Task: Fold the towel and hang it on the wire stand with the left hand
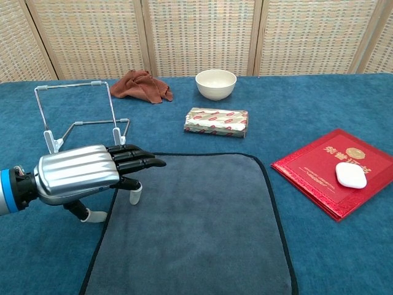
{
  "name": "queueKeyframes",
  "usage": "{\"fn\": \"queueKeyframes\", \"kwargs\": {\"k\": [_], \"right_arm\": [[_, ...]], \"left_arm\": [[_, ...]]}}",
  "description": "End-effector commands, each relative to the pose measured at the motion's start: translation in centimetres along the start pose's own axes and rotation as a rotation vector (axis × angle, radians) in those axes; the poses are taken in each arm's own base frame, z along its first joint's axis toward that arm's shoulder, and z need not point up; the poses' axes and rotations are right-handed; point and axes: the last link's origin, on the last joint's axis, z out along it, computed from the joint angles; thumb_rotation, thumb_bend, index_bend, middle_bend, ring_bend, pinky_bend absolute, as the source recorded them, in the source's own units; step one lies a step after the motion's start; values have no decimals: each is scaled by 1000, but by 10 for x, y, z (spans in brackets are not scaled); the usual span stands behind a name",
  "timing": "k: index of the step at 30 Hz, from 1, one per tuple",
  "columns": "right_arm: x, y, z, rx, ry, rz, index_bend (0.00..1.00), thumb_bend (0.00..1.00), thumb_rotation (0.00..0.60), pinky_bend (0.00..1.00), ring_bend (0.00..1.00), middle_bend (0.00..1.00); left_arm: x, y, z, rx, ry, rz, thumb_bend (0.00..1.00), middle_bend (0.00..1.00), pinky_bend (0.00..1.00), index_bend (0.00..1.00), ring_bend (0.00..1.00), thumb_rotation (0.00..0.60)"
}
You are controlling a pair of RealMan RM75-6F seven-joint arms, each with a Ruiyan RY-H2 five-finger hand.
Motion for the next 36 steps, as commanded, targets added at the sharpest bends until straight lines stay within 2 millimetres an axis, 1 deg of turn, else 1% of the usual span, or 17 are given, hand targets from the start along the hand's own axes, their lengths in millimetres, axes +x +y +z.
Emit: {"fn": "queueKeyframes", "kwargs": {"k": [1,17,19,27,36], "right_arm": [[0,0,0,0,0,1,0,0,600,0,0,0],[3,2,0,-3,2,13,0,0,600,0,0,0],[3,2,-1,-3,3,14,0,0,600,0,0,0],[4,2,-1,-1,3,16,0,0,600,0,0,0],[5,2,-1,0,2,27,0,0,600,0,0,0]], "left_arm": [[1,0,0,-1,-1,5,397,0,77,435,0,600],[8,0,2,1,4,25,412,0,77,440,0,600],[8,0,2,0,3,28,412,0,77,456,0,600],[9,3,3,3,15,29,435,0,84,612,0,600],[8,8,7,11,43,25,450,0,89,667,0,600]]}}
